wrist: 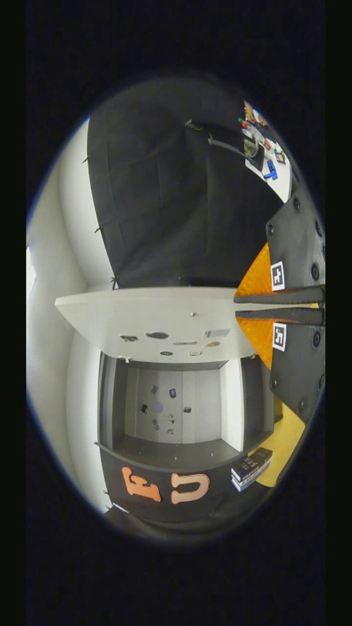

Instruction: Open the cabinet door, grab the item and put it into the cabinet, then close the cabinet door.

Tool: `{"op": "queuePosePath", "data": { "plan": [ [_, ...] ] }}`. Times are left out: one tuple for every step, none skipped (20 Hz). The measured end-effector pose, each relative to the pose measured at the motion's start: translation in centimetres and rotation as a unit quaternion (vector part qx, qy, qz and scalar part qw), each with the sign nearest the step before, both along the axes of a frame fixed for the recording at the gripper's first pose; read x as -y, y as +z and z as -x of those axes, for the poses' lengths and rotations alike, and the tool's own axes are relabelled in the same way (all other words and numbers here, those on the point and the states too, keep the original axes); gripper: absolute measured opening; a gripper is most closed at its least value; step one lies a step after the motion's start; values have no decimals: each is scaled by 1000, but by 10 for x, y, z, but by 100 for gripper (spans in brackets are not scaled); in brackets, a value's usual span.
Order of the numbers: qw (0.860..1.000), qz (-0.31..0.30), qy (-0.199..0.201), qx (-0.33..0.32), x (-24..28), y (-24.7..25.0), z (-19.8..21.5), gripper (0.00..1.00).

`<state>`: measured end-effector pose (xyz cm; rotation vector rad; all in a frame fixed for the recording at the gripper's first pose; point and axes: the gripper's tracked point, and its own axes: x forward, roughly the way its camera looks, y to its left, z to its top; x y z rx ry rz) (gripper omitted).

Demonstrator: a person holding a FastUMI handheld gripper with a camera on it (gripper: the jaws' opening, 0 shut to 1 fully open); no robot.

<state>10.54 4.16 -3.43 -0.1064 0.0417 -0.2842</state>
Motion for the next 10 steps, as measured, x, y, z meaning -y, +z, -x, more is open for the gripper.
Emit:
{"op": "queuePosePath", "data": {
  "plan": [
    [1000,-3,5,3,-4,0,0,19],
    [1000,-4,13,4,-8,-2,-3,19],
    [1000,-8,22,0,-12,-5,-3,19],
    [999,-13,34,-5,-18,-9,-5,19],
    [999,-20,45,-11,-25,-15,-7,19],
    [998,-27,54,-16,-33,-22,-10,19],
    [997,-31,65,-22,-42,-30,-14,19],
    [996,-33,75,-31,-53,-41,-22,19],
    [995,-34,84,-39,-64,-53,-29,19],
    [994,-34,93,-46,-78,-65,-38,19]
  ]
}}
